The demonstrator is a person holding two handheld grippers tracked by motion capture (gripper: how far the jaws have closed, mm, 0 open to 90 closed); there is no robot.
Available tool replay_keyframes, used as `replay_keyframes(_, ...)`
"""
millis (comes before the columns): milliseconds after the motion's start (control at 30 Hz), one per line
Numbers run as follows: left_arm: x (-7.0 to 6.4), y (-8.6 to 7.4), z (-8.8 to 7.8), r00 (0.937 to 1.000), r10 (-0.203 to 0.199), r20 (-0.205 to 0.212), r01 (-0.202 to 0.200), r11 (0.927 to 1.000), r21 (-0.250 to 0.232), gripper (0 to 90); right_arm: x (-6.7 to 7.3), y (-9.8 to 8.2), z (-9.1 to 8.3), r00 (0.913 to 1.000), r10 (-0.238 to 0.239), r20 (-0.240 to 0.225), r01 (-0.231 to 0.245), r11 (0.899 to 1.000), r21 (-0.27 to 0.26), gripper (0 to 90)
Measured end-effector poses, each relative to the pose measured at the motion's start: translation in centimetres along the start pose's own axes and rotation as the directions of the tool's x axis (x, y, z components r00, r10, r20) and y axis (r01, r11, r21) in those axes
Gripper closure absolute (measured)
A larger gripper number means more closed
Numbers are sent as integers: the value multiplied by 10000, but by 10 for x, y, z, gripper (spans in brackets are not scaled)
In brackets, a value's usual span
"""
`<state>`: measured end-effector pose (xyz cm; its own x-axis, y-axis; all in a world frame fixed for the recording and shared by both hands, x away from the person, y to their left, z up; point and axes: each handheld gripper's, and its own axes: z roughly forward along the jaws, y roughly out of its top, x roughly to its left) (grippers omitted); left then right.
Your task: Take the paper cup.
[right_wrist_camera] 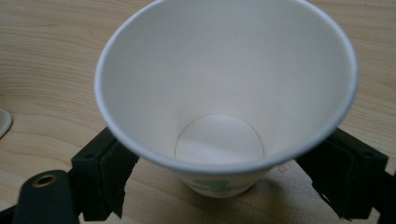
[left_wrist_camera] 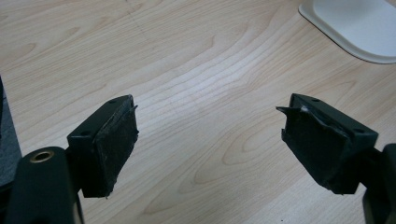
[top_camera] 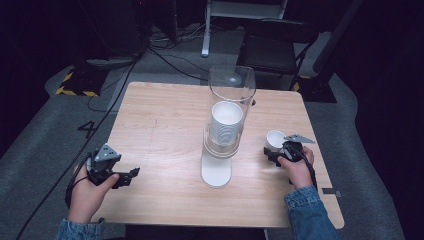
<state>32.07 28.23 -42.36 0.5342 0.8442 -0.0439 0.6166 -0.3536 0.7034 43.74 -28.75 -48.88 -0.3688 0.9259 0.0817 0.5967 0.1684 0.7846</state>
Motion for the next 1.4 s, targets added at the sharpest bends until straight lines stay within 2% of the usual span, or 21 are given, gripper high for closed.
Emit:
replay_keyframes(167, 0, 1, 1, 10000, 9, 12, -9, 10000, -55, 178, -1, 1, -10, 10000, 74, 0, -74, 10000, -51, 159)
replay_keyframes(300, -1, 1, 1, 10000, -19, 43, 19, 10000, -69, 178, -3, 1, -27, 10000, -84, -25, 84, 10000, 2, 159)
replay_keyframes(333, -1, 1, 0, 10000, -80, 36, 80, 9999, -74, 178, -5, 2, -38, 9999, -83, -101, 82, 9998, -182, 158)
replay_keyframes(400, -1, 2, 0, 10000, -25, 33, 25, 10000, -76, 178, -5, 3, -41, 9999, -101, -69, 99, 9996, -263, 158)
replay_keyframes(433, -1, 3, 0, 10000, 26, -11, -26, 10000, -90, 178, -5, 7, -53, 9999, -76, -111, 71, 9990, -446, 158)
replay_keyframes(533, -3, 3, 1, 10000, 31, 65, -31, 10000, -79, 178, -3, 12, -66, 9996, -206, -207, 189, 9969, -765, 158)
replay_keyframes(600, -3, 3, 1, 9999, 96, 114, -95, 10000, -16, 178, -2, 13, -69, 9994, -227, -272, 205, 9967, -786, 158)
replay_keyframes(633, -4, 3, 1, 9999, 105, 114, -105, 9999, -45, 178, 1, 16, -79, 9985, -333, -426, 290, 9947, -983, 159)
replay_keyframes(733, -7, 4, 0, 9997, 99, 235, -97, 9999, -104, 178, 4, 19, -87, 9978, -437, -491, 376, 9921, -1196, 160)
replay_keyframes(800, -10, 6, -2, 9992, 155, 377, -147, 9996, -227, 178, 13, 23, -99, 9955, -505, -805, 382, 9884, -1473, 165)
replay_keyframes(833, -10, 6, -2, 9992, 155, 377, -147, 9996, -227, 178, 13, 23, -99, 9955, -505, -805, 382, 9884, -1473, 165)
replay_keyframes(933, -13, 9, -3, 9985, 243, 488, -231, 9994, -246, 178, 25, 25, -107, 9895, -769, -1225, 579, 9867, -1521, 179)
replay_keyframes(967, -15, 9, -3, 9984, 290, 493, -277, 9992, -273, 178, 34, 27, -110, 9842, -1108, -1382, 914, 9860, -1397, 198)
replay_keyframes(1100, -17, 11, -3, 9971, 427, 630, -414, 9989, -226, 177, 44, 28, -111, 9799, -1434, -1387, 1274, 9847, -1185, 190)
replay_keyframes(1133, -18, 11, -3, 9969, 442, 648, -427, 9988, -242, 178, 52, 27, -112, 9741, -1532, -1661, 1337, 9834, -1231, 190)
replay_keyframes(1167, -18, 11, -3, 9967, 394, 711, -376, 9989, -273, 178, 52, 27, -112, 9741, -1532, -1661, 1337, 9834, -1231, 190)
replay_keyframes(1200, -19, 12, -3, 9962, 476, 731, -455, 9985, -301, 178, 56, 27, -113, 9695, -1609, -1846, 1389, 9822, -1266, 190)
replay_keyframes(1267, -20, 12, -2, 9953, 364, 896, -329, 9987, -396, 178, 66, 26, -115, 9601, -1643, -2261, 1397, 9828, -1209, 190)
replay_keyframes(1300, -22, 12, -1, 9943, 323, 1018, -277, 9986, -462, 180, 75, 25, -117, 9497, -1775, -2579, 1505, 9812, -1209, 193)
replay_keyframes(1367, -23, 12, -1, 9933, 261, 1126, -215, 9989, -420, 180, 78, 25, -118, 9463, -1866, -2641, 1590, 9797, -1225, 192)
replay_keyframes(1400, -23, 12, -2, 9930, 240, 1154, -196, 9990, -391, 180, 85, 25, -120, 9371, -2122, -2773, 1843, 9751, -1234, 192)
